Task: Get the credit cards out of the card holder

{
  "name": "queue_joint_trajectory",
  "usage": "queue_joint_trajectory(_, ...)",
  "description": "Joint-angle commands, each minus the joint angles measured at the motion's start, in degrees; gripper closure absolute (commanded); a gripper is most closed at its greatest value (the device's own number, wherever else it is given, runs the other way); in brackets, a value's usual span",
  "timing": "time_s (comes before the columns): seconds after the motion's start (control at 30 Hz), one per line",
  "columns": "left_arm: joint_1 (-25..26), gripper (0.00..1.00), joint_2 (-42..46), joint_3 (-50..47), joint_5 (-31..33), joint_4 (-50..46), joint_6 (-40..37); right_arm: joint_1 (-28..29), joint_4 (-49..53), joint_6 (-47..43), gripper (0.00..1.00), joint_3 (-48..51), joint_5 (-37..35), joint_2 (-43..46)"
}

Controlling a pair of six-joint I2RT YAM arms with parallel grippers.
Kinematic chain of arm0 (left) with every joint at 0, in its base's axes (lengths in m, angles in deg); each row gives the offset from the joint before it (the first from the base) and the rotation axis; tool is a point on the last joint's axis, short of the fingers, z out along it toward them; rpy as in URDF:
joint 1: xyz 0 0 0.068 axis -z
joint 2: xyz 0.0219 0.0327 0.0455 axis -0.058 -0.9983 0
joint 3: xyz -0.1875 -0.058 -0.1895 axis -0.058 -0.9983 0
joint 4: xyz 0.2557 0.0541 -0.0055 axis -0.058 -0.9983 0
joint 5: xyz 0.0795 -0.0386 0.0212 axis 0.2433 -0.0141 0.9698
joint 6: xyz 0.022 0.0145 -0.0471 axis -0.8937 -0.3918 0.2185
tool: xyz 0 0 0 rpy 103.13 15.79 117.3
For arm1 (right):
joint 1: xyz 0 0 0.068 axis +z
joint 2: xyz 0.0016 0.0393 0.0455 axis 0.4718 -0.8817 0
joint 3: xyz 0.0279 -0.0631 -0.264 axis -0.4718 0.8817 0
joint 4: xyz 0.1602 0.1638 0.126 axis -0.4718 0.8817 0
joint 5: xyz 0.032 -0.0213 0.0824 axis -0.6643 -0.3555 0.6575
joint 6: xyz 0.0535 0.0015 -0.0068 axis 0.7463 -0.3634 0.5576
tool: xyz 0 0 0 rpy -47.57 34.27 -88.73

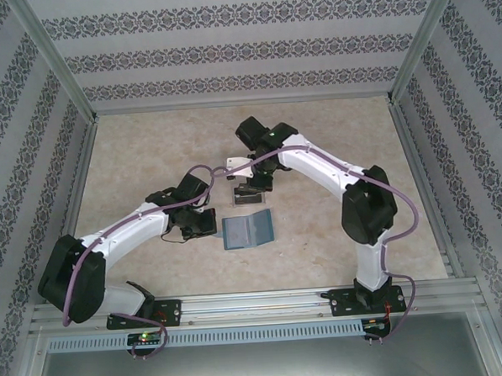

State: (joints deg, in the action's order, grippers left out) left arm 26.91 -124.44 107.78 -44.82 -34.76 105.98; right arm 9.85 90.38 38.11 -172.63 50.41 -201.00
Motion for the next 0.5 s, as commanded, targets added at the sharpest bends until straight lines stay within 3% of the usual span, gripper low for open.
queue_joint_trajectory(0.0,-0.6,0.94,1.85,-0.83,1.41,-0.35,1.73,-0.25,5.74,-3.6,1.0,-4.4,-0.93,-2.86)
queue_joint_trajectory(0.47,-0.88,0.94,1.49,-0.48,1.61,-0.94,1.85,-0.25,11.49,-3.6,1.0,-15.78,0.97,-13.24)
